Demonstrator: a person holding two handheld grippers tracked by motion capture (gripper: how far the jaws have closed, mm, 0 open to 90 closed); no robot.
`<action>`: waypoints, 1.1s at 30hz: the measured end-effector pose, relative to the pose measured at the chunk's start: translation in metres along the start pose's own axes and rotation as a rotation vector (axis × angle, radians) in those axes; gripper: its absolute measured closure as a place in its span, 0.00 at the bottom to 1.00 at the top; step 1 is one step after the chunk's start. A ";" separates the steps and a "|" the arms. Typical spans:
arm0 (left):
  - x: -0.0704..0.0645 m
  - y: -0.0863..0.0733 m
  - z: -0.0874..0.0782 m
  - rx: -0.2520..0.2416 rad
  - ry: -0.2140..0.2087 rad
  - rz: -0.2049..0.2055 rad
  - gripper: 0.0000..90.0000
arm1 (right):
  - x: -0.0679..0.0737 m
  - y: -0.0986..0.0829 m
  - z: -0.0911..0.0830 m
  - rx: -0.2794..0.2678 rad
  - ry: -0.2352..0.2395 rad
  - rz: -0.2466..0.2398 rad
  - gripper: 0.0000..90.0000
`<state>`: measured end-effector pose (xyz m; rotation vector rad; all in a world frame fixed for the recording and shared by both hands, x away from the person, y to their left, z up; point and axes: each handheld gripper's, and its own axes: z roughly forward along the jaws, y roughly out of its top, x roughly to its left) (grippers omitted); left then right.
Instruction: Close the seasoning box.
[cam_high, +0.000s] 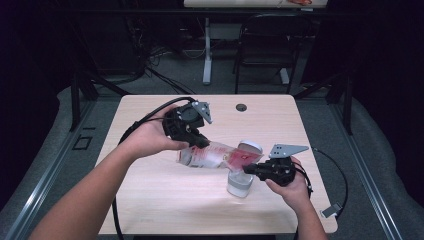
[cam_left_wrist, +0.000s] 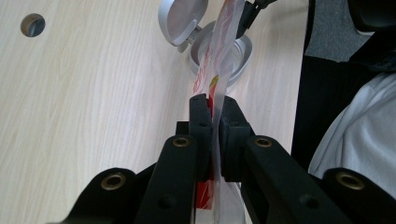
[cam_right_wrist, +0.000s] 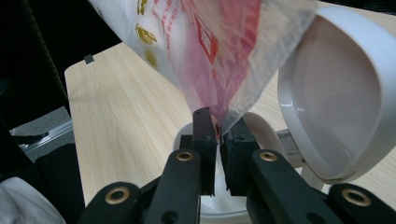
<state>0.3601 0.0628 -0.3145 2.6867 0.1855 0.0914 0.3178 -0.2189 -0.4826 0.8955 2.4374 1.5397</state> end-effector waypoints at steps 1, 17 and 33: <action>0.000 0.001 0.000 0.004 0.001 0.006 0.96 | 0.000 0.000 0.000 -0.001 -0.001 0.001 0.95; -0.003 0.011 0.000 0.043 0.013 0.021 0.96 | 0.000 -0.001 0.001 0.007 -0.001 0.002 0.95; -0.002 0.016 0.000 0.046 0.013 0.021 0.96 | -0.001 -0.002 0.002 0.011 0.000 0.004 0.95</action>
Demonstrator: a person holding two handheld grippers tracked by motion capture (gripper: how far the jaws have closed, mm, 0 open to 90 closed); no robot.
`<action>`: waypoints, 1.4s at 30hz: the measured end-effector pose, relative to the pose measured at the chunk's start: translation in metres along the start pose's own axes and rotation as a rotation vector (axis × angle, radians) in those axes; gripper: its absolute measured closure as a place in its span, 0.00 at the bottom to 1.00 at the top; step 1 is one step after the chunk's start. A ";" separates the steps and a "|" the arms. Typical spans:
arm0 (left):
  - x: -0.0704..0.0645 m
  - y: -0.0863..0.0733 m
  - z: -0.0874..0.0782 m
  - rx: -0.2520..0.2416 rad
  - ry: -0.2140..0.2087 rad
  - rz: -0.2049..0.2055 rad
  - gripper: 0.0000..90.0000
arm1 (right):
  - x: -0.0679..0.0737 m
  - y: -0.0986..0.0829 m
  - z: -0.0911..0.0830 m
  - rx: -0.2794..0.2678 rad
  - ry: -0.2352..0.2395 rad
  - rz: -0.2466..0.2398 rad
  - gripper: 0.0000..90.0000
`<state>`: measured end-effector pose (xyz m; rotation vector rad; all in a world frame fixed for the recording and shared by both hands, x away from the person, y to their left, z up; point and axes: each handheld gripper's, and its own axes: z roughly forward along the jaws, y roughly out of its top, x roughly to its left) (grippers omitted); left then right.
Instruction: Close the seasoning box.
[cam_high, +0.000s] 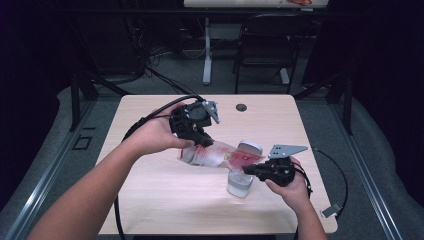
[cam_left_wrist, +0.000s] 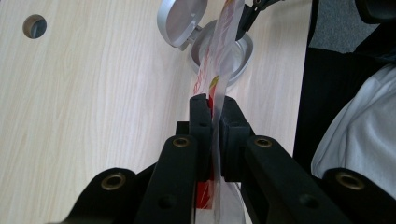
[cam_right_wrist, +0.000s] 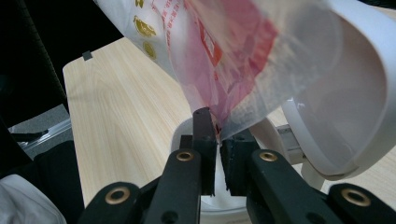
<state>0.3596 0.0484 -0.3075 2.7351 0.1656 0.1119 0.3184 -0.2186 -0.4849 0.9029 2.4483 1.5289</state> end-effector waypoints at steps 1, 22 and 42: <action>0.000 0.000 0.000 0.000 0.000 0.000 0.96 | 0.000 0.000 0.000 0.000 0.000 0.001 0.95; 0.000 0.003 0.000 -0.001 -0.002 0.009 0.96 | 0.000 0.000 0.000 0.004 -0.003 0.000 0.95; -0.001 0.006 0.000 -0.004 -0.004 0.012 0.96 | 0.000 -0.001 0.001 0.009 -0.005 -0.003 0.96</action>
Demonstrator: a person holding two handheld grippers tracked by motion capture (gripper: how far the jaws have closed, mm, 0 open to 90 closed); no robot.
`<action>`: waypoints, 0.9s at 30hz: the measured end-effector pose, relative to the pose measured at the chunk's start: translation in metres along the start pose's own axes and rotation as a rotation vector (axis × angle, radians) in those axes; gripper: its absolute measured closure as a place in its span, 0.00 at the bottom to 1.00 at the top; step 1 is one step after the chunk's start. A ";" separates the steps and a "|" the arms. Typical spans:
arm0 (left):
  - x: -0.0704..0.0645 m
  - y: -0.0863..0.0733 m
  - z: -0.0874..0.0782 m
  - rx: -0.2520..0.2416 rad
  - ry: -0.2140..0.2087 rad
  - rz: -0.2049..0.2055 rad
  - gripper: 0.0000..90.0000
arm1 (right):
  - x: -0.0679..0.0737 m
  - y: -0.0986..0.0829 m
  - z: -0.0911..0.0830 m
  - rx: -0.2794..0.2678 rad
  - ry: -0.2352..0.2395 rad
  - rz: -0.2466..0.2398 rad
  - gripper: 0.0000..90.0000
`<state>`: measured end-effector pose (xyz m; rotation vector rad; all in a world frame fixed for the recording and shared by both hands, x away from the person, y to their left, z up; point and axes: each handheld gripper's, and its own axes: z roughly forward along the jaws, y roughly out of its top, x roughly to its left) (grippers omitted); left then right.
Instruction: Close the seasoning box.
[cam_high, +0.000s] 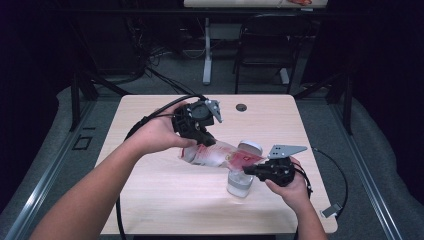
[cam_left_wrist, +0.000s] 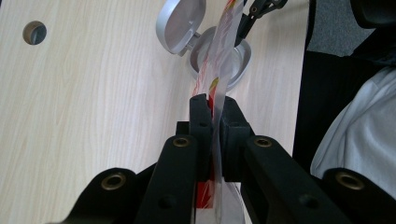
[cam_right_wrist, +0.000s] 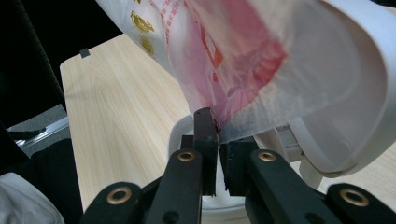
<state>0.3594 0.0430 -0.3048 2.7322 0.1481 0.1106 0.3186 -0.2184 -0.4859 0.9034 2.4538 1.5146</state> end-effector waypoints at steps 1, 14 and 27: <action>0.000 0.000 0.000 0.000 0.000 0.000 0.96 | 0.000 0.000 0.000 0.000 -0.001 0.001 0.96; 0.000 0.003 0.000 0.002 -0.003 0.005 0.96 | -0.001 -0.001 0.000 0.000 0.002 0.006 0.96; -0.001 0.006 0.000 0.009 0.000 0.008 0.96 | 0.000 -0.001 0.001 0.000 0.003 0.009 0.96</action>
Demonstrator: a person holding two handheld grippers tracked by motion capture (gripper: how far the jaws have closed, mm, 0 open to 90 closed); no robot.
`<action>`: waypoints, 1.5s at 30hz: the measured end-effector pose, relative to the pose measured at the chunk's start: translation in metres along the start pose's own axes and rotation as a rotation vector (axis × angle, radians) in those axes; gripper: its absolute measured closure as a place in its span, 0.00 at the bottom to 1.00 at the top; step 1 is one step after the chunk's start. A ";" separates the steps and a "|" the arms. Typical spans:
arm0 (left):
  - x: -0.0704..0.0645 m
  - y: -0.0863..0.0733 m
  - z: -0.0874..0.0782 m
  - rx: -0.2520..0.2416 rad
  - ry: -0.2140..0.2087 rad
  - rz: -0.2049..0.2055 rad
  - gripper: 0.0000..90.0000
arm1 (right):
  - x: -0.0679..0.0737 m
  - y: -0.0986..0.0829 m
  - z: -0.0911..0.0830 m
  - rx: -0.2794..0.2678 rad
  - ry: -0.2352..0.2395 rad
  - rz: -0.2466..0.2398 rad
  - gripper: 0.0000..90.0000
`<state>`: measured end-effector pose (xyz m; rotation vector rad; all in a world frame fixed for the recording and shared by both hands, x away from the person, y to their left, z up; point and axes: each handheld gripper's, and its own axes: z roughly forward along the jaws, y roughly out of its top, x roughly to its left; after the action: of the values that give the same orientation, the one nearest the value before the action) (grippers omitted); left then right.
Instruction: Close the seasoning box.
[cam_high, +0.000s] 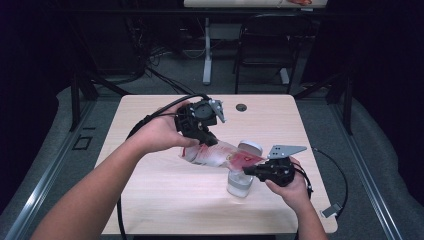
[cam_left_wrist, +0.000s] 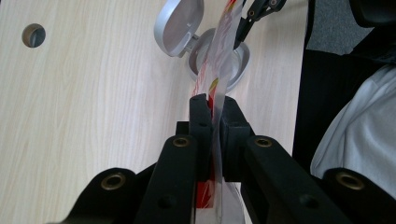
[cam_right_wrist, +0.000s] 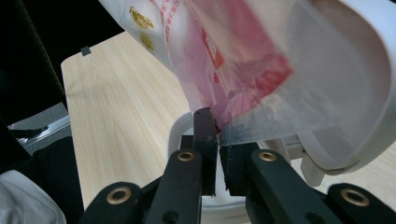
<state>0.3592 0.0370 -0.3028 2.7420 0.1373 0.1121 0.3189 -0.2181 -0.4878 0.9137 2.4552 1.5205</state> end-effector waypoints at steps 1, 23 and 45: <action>0.000 0.000 0.000 0.001 0.000 0.000 0.96 | 0.000 0.000 0.000 0.001 0.000 -0.001 0.96; 0.000 0.006 0.000 0.011 0.003 0.012 0.96 | -0.001 -0.001 0.001 0.017 0.000 -0.007 0.95; -0.001 0.008 0.000 0.004 -0.006 0.017 0.96 | -0.002 -0.002 0.001 0.018 0.002 -0.003 0.95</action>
<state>0.3587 0.0298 -0.2999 2.7473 0.1131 0.1087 0.3197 -0.2188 -0.4900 0.9111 2.4741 1.5016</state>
